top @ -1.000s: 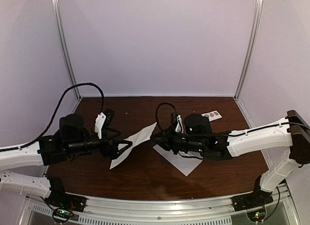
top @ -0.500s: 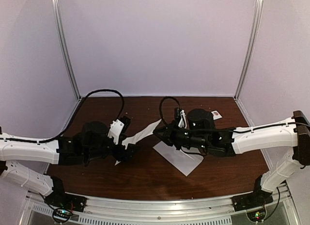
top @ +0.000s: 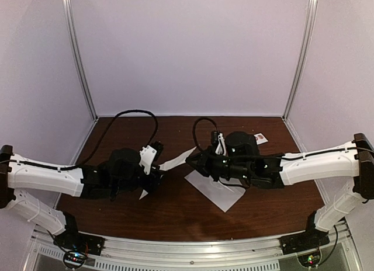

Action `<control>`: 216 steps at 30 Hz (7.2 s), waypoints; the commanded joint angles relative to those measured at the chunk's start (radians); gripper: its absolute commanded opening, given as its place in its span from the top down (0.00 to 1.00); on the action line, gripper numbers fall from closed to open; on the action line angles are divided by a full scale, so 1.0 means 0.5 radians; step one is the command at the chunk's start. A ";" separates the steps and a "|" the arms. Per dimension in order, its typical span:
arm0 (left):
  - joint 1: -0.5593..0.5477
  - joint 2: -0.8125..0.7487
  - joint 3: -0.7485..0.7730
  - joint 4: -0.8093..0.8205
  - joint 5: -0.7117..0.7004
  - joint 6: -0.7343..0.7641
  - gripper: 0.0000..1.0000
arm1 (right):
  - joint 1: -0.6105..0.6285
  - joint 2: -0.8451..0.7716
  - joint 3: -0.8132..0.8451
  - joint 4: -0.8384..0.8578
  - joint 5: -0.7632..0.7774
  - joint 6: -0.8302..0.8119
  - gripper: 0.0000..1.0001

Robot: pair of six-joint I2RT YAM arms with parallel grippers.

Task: Place the letter into the envelope and seal it

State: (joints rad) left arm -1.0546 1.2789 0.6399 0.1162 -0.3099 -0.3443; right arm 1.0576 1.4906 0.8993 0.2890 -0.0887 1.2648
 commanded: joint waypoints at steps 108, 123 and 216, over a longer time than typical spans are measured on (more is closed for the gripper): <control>0.654 -0.492 0.719 -0.582 1.097 -0.464 0.23 | -0.177 -0.793 0.374 -0.832 -0.990 -1.558 1.00; 0.437 -0.311 0.550 0.059 1.761 -0.400 0.22 | -0.051 -0.765 0.361 -0.037 -1.016 -1.370 1.00; 0.223 -0.195 0.317 1.518 1.698 -0.932 1.00 | -0.006 -0.737 -0.069 -0.032 -0.672 -1.127 0.46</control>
State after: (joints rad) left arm -0.9379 1.2045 0.8131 0.8154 0.5934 -0.8036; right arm 1.0443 1.1461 0.8963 0.2852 -0.4007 0.6678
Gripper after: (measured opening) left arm 0.008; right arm 0.512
